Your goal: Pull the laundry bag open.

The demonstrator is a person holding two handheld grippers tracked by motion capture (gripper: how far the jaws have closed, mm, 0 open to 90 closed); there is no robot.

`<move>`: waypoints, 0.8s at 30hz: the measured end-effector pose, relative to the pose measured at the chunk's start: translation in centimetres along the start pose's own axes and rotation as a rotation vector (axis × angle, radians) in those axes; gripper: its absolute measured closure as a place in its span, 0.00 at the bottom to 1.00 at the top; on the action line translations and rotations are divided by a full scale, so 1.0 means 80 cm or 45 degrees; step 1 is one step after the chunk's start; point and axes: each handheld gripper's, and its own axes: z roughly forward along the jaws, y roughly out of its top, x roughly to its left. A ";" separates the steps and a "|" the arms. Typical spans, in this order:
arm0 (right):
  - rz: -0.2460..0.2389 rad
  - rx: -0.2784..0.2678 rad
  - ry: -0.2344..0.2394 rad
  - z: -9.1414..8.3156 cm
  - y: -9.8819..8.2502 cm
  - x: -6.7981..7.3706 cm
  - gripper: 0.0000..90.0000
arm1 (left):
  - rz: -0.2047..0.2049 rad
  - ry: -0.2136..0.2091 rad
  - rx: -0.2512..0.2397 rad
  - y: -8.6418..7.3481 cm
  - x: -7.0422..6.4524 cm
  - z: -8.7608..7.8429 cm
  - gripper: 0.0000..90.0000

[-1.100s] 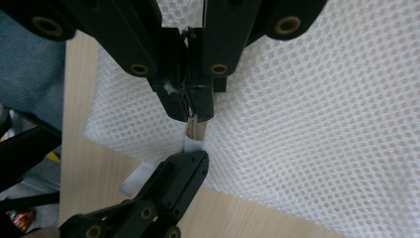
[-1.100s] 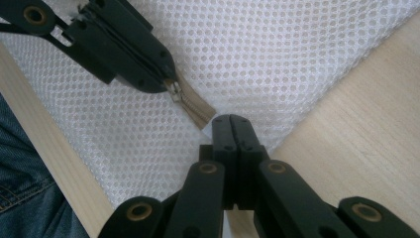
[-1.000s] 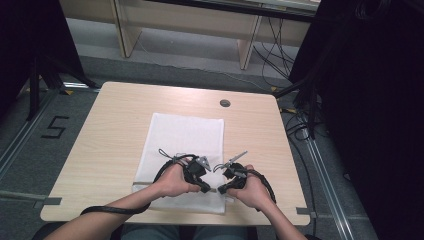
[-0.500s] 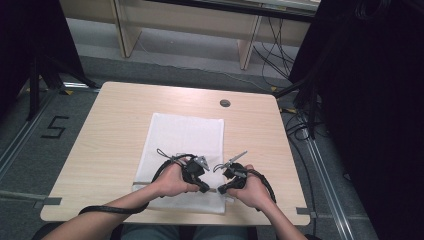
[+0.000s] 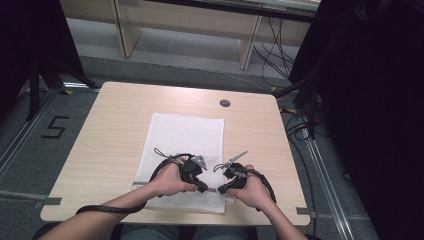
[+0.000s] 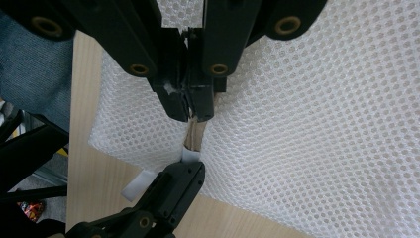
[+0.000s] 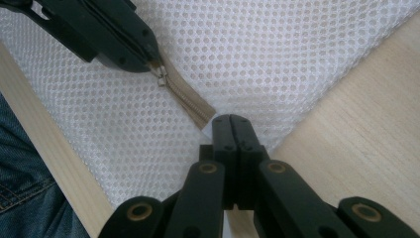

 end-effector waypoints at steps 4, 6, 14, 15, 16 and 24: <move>0.003 0.000 0.001 0.000 0.000 0.000 1.00 | -0.007 -0.006 0.000 -0.002 0.003 -0.003 0.97; 0.000 0.000 0.002 0.000 0.000 0.000 1.00 | -0.025 -0.010 -0.003 -0.004 0.003 -0.003 0.97; -0.009 -0.011 -0.004 0.001 0.000 -0.001 1.00 | -0.037 -0.014 0.003 -0.008 0.006 -0.005 0.97; -0.009 -0.012 -0.003 0.001 0.000 -0.001 1.00 | -0.042 -0.014 -0.003 -0.009 0.006 -0.006 0.97; -0.009 -0.011 -0.003 0.001 0.000 -0.001 1.00 | -0.046 -0.011 -0.003 -0.009 0.007 -0.007 0.97; 0.005 0.004 0.000 0.000 0.000 0.000 1.00 | -0.057 -0.012 -0.027 -0.012 0.009 -0.008 0.97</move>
